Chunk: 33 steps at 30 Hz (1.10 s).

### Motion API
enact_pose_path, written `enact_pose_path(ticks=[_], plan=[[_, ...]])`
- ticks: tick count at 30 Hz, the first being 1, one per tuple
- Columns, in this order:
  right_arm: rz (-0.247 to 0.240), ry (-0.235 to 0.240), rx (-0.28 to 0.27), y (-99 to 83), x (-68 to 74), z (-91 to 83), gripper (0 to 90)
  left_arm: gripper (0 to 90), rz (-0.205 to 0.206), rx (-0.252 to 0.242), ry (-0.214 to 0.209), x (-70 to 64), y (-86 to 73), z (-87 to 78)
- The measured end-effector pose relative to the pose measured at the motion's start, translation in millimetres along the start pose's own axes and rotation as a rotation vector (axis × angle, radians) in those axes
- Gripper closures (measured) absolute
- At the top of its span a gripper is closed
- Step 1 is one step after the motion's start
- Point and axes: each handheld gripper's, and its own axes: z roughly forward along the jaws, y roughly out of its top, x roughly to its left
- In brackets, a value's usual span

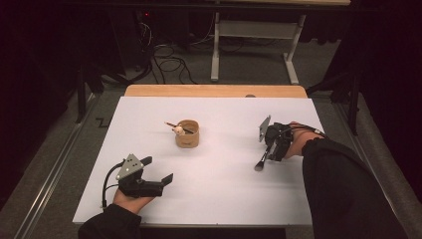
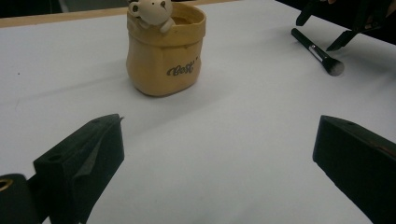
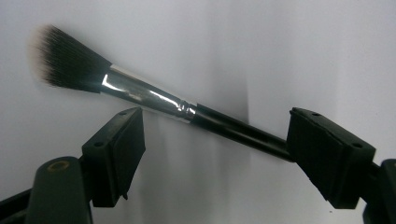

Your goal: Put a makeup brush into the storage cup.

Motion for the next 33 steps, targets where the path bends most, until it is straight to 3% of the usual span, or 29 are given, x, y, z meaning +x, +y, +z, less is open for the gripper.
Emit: enact_pose_path(ticks=[14,26,33], plan=[[-0.036,0.023,-0.007,0.4,-2.8,10.1,20.1,2.7,-0.006,0.004,0.004,1.1,-0.8,-0.3],[-0.004,0.074,-0.003,-0.9,-8.8,14.0,20.2,2.8,-0.008,0.003,0.005,1.4,-0.8,-0.6],[0.016,0.113,0.012,-0.6,-11.4,14.2,26.1,2.8,-0.009,0.002,0.005,1.4,-0.8,-1.0]])
